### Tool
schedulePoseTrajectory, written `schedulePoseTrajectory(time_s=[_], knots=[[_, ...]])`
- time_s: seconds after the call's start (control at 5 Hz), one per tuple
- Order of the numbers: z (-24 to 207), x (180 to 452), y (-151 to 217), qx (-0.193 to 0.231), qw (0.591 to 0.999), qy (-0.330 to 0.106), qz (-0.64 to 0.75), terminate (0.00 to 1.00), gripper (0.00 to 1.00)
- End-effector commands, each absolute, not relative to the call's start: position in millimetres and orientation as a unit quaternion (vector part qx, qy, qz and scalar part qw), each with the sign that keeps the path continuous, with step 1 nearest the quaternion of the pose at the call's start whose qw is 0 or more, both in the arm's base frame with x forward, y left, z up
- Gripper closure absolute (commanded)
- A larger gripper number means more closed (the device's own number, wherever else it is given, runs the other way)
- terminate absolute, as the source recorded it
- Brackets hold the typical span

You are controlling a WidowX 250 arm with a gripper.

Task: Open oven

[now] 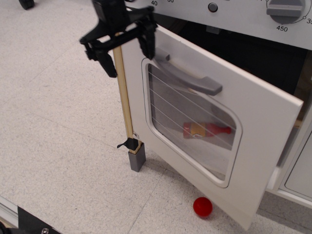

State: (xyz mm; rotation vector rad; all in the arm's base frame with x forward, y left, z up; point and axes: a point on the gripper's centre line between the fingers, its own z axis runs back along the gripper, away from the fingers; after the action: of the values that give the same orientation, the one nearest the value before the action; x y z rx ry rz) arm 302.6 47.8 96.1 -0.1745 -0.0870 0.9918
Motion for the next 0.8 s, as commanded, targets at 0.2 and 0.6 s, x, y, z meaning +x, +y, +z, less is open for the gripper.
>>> schedulePoseTrajectory(time_s=[0.2,0.6], knots=[[154,331,-11,-0.153,0.86,-0.069,0.481,0.0,0.0],[142,347,-68,-0.138,0.849,-0.056,0.506,0.0,0.0]])
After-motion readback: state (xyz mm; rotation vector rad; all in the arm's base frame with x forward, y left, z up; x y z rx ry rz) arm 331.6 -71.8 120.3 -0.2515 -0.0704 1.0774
